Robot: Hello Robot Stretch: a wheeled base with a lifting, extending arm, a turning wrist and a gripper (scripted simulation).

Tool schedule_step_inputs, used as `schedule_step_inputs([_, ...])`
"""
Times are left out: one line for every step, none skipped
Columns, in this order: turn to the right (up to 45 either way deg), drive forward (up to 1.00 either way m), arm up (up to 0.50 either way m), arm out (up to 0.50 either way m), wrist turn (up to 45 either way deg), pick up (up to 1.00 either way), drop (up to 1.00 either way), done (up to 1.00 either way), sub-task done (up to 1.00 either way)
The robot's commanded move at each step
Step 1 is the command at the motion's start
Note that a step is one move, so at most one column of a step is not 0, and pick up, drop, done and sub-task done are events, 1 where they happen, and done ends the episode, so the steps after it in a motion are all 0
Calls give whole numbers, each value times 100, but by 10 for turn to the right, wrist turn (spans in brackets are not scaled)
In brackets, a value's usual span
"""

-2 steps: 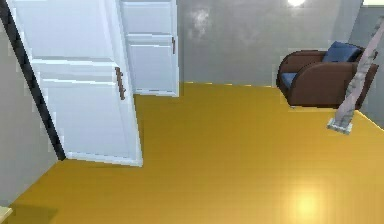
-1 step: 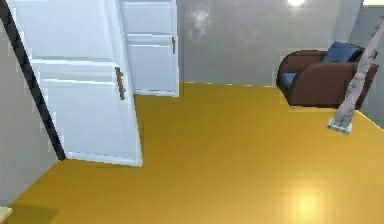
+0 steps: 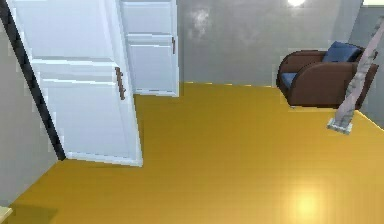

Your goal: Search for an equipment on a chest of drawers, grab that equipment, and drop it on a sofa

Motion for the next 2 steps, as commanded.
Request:
schedule_step_inputs([0, 0, 0, -8, 0, 0, 0, 0, 0])
schedule_step_inputs([0, 0, 0, 0, 0, 0, 0, 100, 0])
